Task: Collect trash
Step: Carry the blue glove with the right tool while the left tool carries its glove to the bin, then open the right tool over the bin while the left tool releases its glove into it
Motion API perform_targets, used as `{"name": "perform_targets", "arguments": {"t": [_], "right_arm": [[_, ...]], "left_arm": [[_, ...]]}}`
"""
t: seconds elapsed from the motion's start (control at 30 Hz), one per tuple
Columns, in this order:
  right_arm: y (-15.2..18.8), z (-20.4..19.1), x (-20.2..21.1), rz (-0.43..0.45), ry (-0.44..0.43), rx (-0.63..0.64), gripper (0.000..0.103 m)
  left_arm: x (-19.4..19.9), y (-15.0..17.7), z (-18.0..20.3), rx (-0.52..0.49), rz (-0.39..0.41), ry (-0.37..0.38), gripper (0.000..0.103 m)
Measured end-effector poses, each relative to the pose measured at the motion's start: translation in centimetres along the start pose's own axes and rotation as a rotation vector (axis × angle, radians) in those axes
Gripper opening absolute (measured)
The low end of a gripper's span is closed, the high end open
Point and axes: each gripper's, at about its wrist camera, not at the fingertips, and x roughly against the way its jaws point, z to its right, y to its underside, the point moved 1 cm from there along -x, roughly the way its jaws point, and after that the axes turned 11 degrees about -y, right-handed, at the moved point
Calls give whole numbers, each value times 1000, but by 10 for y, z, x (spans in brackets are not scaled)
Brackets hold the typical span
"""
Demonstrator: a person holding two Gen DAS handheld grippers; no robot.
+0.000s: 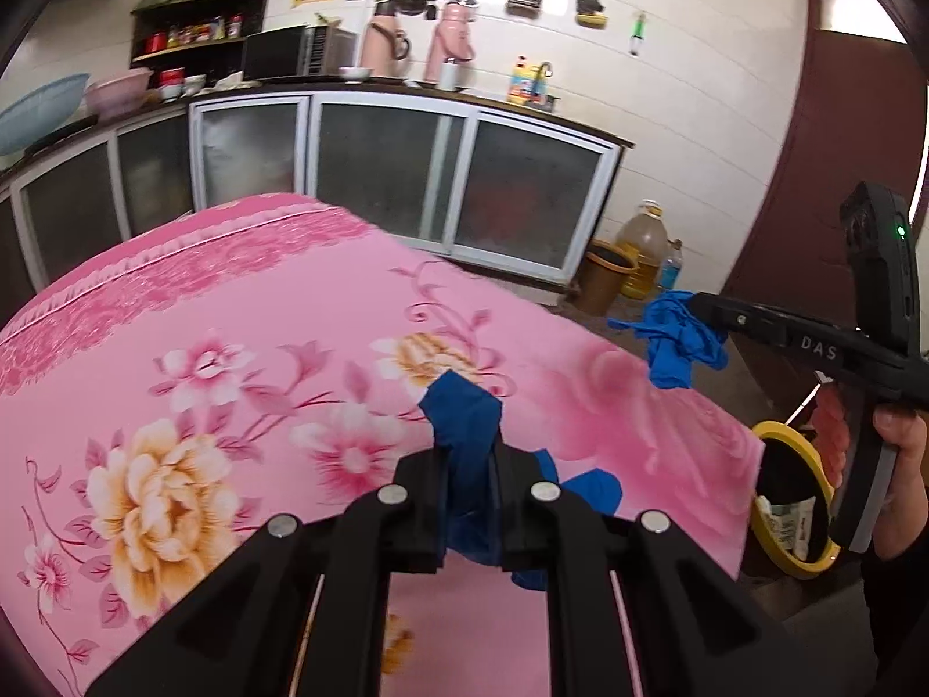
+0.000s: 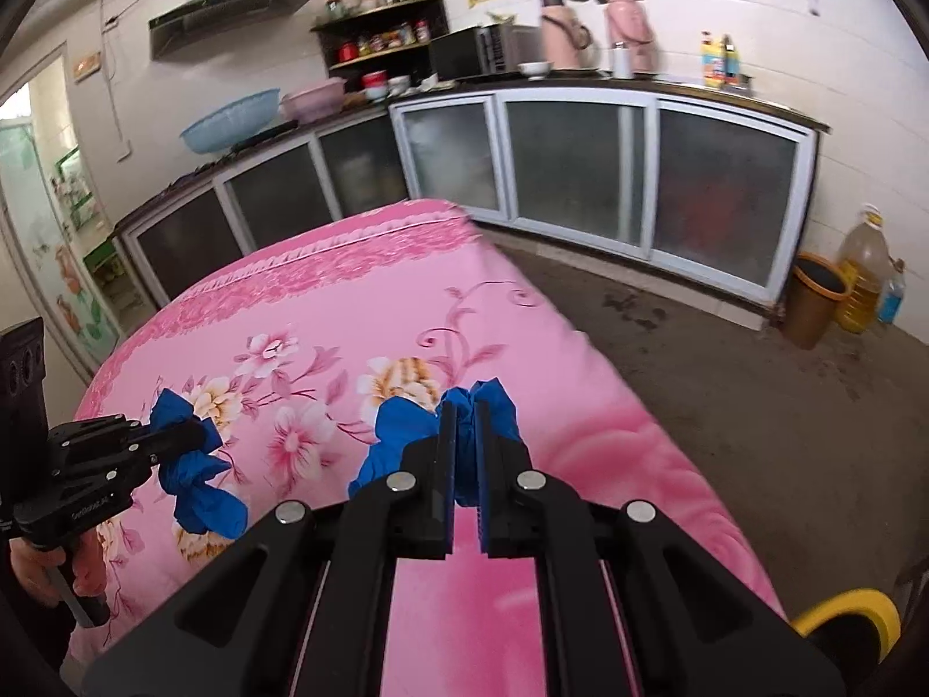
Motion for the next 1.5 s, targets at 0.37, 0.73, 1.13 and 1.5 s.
{"name": "perform_targets", "arguments": {"t": [0.37,0.73,1.13,1.5], "right_arm": [[40,58,113,98,126,-69,5],[89,127,213,160,312,-152,5],[152,178,276,165,425,-233,5],[199,208,280,129,431,-333,5]], "left_arm": [[7,-9,104,-114,21,114,9],[5,-8,224,-242,30,269,9],[-7,3,331,-340,9,373,10],[-25,23,399,-405,-24,412,10]]}}
